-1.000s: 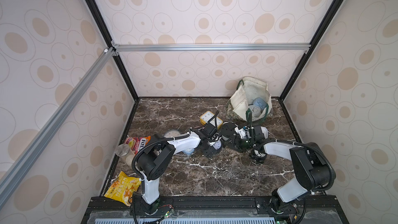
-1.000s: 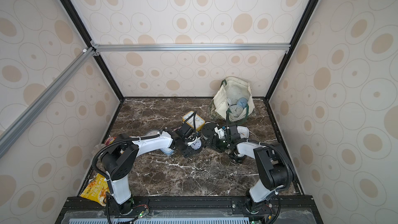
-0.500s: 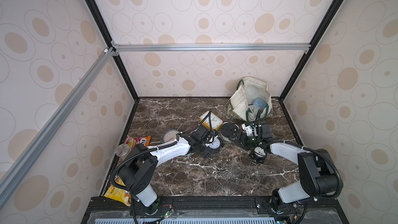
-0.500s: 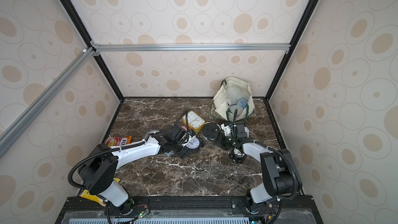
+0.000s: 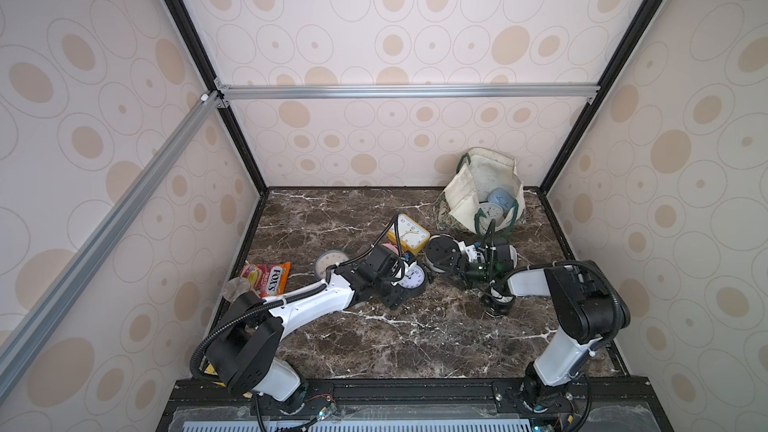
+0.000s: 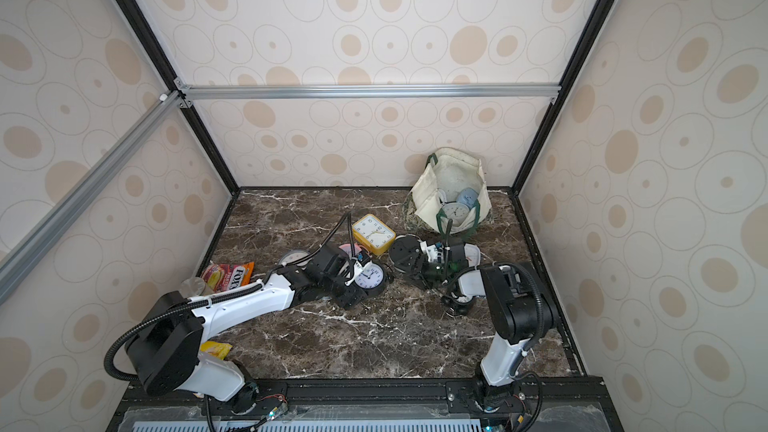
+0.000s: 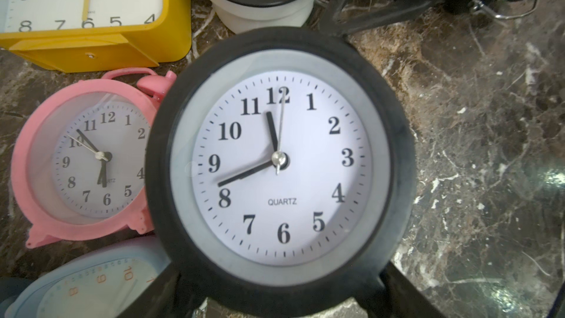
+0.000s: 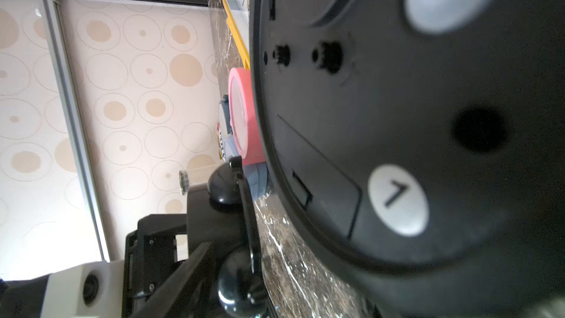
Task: Put the alarm clock into the canvas bag
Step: Pick up the alarm from the center of the board.
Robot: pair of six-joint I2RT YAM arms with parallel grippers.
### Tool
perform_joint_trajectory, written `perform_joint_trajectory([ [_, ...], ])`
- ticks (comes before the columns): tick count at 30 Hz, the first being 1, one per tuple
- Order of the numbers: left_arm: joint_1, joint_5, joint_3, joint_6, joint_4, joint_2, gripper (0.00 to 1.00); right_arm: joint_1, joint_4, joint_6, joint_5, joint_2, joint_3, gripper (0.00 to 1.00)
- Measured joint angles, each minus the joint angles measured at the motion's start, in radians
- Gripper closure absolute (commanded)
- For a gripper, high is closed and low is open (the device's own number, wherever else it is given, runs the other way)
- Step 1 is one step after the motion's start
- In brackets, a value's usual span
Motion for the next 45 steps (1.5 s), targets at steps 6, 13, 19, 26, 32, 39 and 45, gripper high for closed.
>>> perform_joint_trajectory([
  [6,0.000,0.034,-0.053,-0.011,0.060,-0.057,0.25,0.026,0.174,0.142,-0.027,0.051,0.000,0.39],
  [13,0.000,0.068,-0.092,-0.014,0.110,-0.093,0.25,0.041,0.261,0.201,-0.045,0.038,-0.019,0.53],
  [19,0.000,0.076,-0.095,-0.014,0.129,-0.094,0.25,0.041,0.287,0.223,-0.052,0.014,-0.029,0.64],
  [26,0.000,0.076,-0.095,-0.016,0.131,-0.094,0.25,0.041,0.297,0.232,-0.066,-0.006,-0.040,0.70],
  [32,0.000,0.076,-0.095,-0.018,0.134,-0.094,0.25,0.042,0.249,0.195,-0.071,-0.059,-0.055,0.75],
  [39,0.000,0.077,-0.095,-0.018,0.139,-0.095,0.25,0.043,0.168,0.142,-0.069,-0.105,-0.056,0.72],
  [45,0.000,0.079,-0.102,-0.019,0.140,-0.105,0.24,0.045,0.089,0.086,-0.062,-0.124,-0.056,0.75],
])
